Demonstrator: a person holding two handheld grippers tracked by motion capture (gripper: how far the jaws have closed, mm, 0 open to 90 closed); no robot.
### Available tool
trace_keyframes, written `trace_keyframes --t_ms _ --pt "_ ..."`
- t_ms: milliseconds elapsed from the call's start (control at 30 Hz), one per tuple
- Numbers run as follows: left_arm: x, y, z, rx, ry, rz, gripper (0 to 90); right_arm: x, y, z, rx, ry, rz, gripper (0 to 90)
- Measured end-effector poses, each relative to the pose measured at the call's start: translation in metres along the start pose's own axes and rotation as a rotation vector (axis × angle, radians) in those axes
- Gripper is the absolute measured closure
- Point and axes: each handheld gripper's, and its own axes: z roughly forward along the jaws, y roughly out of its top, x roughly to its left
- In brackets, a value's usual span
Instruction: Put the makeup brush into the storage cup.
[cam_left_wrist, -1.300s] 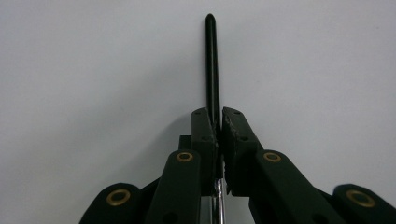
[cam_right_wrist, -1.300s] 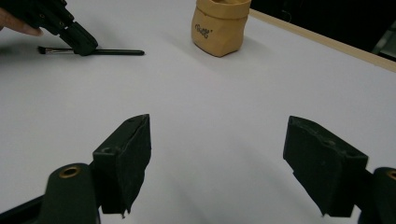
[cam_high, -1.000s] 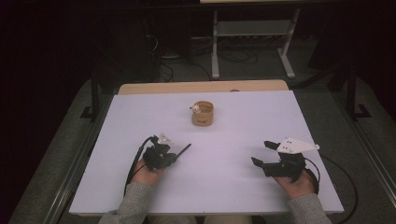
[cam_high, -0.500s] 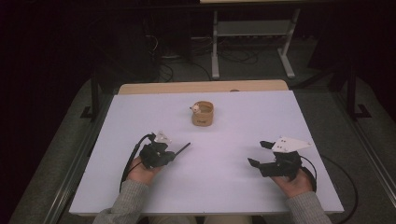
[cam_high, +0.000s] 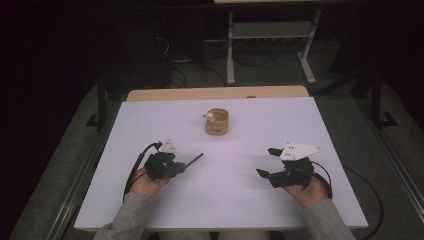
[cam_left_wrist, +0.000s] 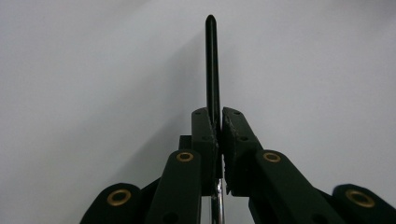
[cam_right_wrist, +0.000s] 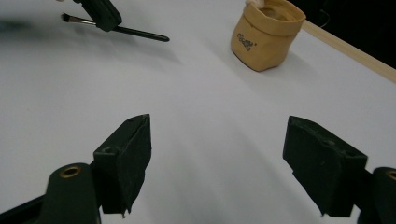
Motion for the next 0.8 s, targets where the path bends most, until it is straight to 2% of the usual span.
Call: trace_keyframes --t_ms 200,433,800 --pt "-0.001 0.003 -0.005 -0.019 -0.026 0.016 84.1 -0.002 0.013 0.007 0.019 0.040 -0.026 22.6" --pt "-0.007 0.009 -0.013 -0.031 -0.052 0.050 84.1 -0.001 0.030 0.011 0.035 0.098 -0.071 22.7" --pt "-0.022 0.023 -0.030 -0.051 -0.101 0.130 84.1 -0.001 0.070 0.011 0.062 0.202 -0.151 23.3"
